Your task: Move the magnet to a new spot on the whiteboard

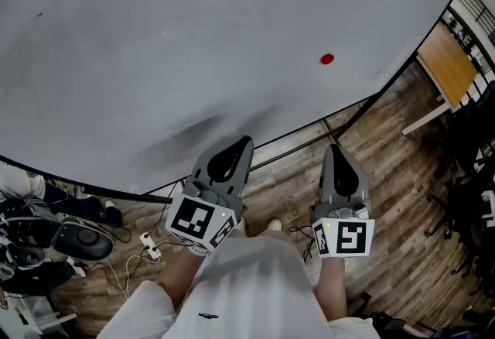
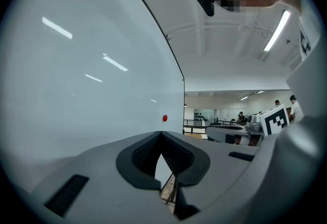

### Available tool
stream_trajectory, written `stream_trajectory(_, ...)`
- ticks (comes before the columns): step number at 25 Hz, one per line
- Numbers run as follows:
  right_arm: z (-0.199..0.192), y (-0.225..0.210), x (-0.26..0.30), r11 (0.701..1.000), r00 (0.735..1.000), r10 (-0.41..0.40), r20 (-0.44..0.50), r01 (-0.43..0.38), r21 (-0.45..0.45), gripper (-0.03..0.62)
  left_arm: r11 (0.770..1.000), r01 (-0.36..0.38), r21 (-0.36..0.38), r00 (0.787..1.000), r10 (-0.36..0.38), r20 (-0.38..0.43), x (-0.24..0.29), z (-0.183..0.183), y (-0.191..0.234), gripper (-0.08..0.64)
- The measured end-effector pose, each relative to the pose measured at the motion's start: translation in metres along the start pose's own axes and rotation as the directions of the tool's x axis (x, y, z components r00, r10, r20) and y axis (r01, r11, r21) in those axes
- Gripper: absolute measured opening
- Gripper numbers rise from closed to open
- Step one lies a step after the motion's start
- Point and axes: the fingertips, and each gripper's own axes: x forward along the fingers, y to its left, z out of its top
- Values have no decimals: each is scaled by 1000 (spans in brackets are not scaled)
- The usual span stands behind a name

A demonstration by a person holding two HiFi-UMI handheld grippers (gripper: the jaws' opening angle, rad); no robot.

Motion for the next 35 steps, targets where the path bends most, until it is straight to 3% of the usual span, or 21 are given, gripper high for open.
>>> stream_trajectory(35, 5, 2, 8, 1000, 1000, -4, 4, 4, -26, 9, 1000, 2, -9, 1000, -2, 8, -1, 2, 3, 6)
